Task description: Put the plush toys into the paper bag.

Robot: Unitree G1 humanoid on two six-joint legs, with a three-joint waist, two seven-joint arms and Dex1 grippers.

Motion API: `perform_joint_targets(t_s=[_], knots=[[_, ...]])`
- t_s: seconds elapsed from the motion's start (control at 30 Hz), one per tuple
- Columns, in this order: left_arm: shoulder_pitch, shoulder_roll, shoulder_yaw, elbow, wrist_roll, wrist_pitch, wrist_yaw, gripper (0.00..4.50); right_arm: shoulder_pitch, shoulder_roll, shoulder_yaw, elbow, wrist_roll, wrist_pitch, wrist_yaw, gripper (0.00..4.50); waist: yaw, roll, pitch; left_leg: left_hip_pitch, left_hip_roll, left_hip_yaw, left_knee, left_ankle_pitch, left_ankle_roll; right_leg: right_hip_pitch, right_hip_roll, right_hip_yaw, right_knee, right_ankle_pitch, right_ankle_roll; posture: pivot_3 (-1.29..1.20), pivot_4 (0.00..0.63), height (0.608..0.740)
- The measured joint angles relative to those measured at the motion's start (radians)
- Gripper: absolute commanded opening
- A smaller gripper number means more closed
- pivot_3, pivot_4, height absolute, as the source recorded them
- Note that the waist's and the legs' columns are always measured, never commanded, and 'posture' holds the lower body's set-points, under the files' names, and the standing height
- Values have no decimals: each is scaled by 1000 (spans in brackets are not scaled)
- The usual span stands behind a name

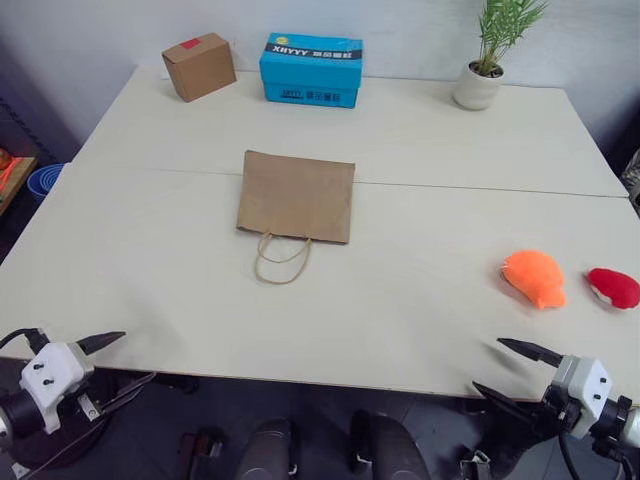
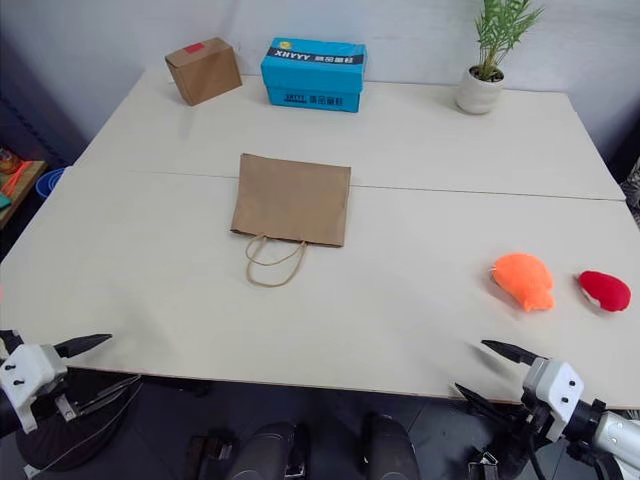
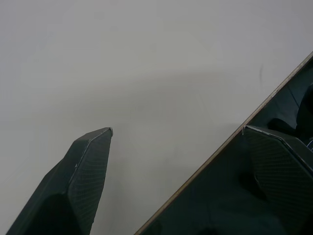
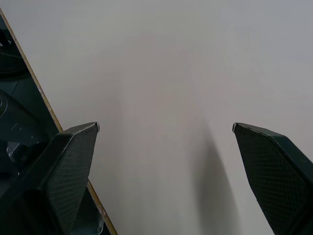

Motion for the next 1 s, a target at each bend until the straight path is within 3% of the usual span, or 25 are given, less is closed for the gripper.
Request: perform_joint_targets(t_s=[0.17,0.27,0.37,0.53,0.63,0.9,1.0], knots=[[-102,24,-21,-91,-83,126,7,4473,-36,34,39,-93,27,38,-29,4500,3,0,0,0,0,0,0,2,-2,0,0,0,1,0,0,0,150,740],[-263,109,-133,-160,-81,249,26,4473,-106,80,80,-193,63,91,-91,4500,4,1,0,1,-1,0,2,3,-3,1,0,1,4,0,0,0,150,740],[-501,118,-295,-169,11,291,81,4473,-198,118,115,-266,80,147,-167,4500,3,2,-1,1,-2,1,2,4,-4,0,0,1,6,1,1,0,150,740],[-831,17,-565,4,228,218,150,4473,-282,174,187,-320,67,207,-263,4500,1,2,-1,0,-3,6,2,9,1,-2,4,-1,11,1,2,0,150,740],[-932,-51,-668,148,321,136,163,3906,-298,185,208,-324,46,220,-300,4500,-2,2,-1,1,-2,13,2,9,3,-3,11,0,10,2,4,0,150,740],[-1130,-132,-794,422,458,-113,166,1419,-277,195,209,-327,14,237,-356,4500,3,0,-1,0,0,13,4,9,4,-4,11,7,11,3,5,0,150,740],[-1185,-130,-796,476,458,-141,130,485,-247,195,213,-327,8,238,-352,3857,2,0,-1,1,-1,14,5,9,4,-4,12,9,11,3,5,0,150,740]])
